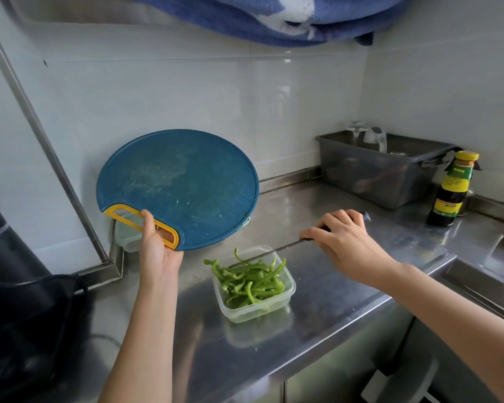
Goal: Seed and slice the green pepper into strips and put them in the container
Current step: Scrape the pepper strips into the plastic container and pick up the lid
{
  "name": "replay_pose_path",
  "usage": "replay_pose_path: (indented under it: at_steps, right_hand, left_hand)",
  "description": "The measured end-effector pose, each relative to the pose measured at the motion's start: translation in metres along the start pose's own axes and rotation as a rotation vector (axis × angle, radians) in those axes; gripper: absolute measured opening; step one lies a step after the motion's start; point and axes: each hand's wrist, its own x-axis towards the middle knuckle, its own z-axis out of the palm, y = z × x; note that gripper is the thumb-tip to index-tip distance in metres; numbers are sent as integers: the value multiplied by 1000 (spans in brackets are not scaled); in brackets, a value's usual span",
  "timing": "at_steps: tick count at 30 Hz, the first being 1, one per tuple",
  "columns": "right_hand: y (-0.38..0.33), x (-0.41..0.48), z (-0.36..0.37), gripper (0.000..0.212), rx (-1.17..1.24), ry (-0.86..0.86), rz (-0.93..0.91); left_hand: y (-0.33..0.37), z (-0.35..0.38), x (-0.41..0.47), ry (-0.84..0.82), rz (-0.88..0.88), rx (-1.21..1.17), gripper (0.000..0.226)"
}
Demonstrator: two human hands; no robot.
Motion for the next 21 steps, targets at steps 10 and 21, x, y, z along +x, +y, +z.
replay_pose_path:
  at_steps: [10,21]
  right_hand:
    - [-22,49,-10,47,-99,104,-163]
    - [-23,65,-23,58,-284,83,-334]
  left_hand:
    - [13,-4,-3,22,60,-21,40]
    - [12,2,-6,14,53,-5,33]
